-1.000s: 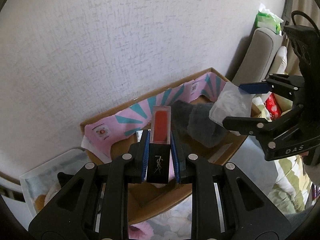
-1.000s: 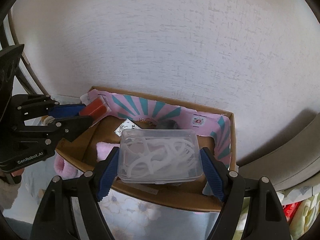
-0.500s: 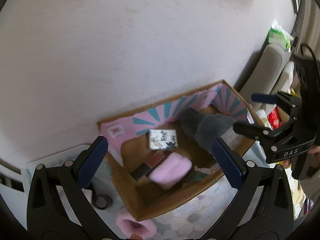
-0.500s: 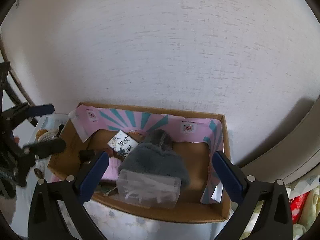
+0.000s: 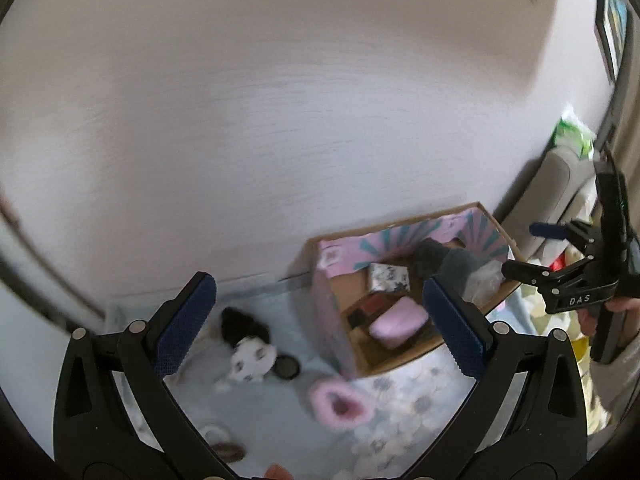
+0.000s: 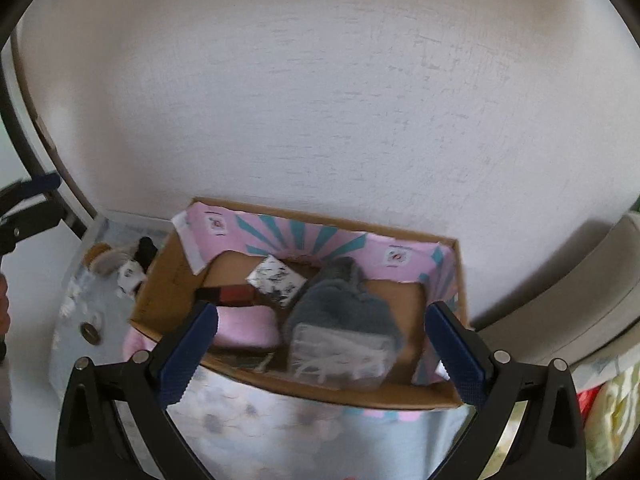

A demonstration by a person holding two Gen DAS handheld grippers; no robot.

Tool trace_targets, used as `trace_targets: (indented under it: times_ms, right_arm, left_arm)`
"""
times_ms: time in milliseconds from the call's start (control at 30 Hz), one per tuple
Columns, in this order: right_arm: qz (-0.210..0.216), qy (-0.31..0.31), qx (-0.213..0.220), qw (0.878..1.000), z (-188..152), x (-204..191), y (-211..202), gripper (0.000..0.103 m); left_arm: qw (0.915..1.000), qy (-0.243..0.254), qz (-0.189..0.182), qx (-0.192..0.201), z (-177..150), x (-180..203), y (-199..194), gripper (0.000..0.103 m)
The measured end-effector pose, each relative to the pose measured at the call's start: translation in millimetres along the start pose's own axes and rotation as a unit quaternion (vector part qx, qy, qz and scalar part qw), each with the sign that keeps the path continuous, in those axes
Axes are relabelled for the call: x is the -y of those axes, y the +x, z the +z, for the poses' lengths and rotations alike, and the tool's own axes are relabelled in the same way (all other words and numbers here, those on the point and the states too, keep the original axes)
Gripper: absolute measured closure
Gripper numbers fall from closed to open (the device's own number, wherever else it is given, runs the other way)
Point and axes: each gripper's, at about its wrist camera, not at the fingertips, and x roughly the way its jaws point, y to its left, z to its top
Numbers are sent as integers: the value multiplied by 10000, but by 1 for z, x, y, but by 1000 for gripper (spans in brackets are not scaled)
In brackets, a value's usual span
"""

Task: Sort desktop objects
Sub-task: 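Move both tools back over the tray toward remaining items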

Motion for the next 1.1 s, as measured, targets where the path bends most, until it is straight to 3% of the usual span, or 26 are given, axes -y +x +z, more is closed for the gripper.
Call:
trace_targets:
  times_ms: [167,433,567,900,1100]
  right_arm:
    - [149,0,108,9998,0,-22,-12,0]
    - [326,-334,152,9988,-6,-75,-25,0]
    - [593,-535,218,9966,-18,-103,-30,0]
    - [1347,-1312,-209,9819,-97,-187,2,0]
    - [1865,-1621,-311,9685,-150,-223,23,2]
  left_arm:
    - [9987,-425,177,236,-12,-39,-37,0]
    - [9963,-407,721,236,-45,-74,-71,0]
    - [9974,-316,610,215,-72,-80,-77,0]
    - [9964,-176,817,-119,-174,-79,-43,0]
    - [9951,-72,981,-108,-214,-75,-11,3]
